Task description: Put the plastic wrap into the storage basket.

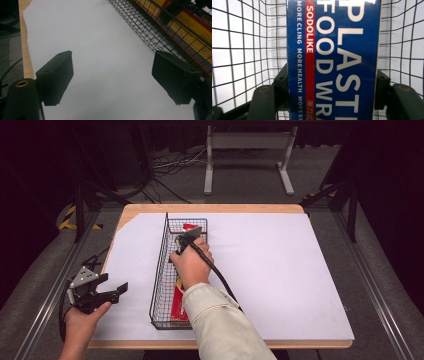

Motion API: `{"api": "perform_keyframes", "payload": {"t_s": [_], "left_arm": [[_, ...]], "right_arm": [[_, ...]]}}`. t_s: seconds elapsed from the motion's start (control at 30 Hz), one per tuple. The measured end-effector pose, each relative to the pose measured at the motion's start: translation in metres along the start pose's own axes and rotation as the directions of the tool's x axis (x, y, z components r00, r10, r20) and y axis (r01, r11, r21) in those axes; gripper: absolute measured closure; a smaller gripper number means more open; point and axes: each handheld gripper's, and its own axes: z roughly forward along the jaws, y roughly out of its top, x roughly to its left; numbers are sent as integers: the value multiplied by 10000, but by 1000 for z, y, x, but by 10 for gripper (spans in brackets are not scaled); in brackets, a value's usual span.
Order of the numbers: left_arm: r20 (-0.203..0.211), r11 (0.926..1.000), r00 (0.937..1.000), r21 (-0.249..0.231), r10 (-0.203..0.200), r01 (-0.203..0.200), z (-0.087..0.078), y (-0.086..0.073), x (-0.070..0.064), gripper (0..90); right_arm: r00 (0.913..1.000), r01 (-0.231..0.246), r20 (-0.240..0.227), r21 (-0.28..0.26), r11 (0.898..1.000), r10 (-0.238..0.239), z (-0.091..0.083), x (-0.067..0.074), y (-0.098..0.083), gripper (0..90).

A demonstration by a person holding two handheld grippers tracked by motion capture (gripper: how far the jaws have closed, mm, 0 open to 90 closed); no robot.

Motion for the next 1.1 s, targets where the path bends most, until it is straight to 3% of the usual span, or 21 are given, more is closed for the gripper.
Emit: {"api": "perform_keyframes", "payload": {"t_s": [0.27, 0.53, 0.83, 1.1], "left_arm": [[-11, 10000, 10000, 15, 37, -37, -1, 0, 1, 181], [-31, 10000, 10000, 52, 12, -12, 0, 0, 0, 181], [-25, 10000, 10000, 83, 40, -40, 1, 0, 0, 181], [-60, 9999, 10000, 110, 64, -63, 0, 0, 1, 181]], "right_arm": [[9999, 66, 77, -27, 10000, -66, 3, 0, 0, 367], [9991, 396, -119, -253, 9989, -399, 1, 2, 0, 305], [9994, 305, -179, -425, 9986, -312, -4, 1, 1, 283], [9992, 301, -215, -1131, 9931, -328, -21, 2, 4, 280]]}}
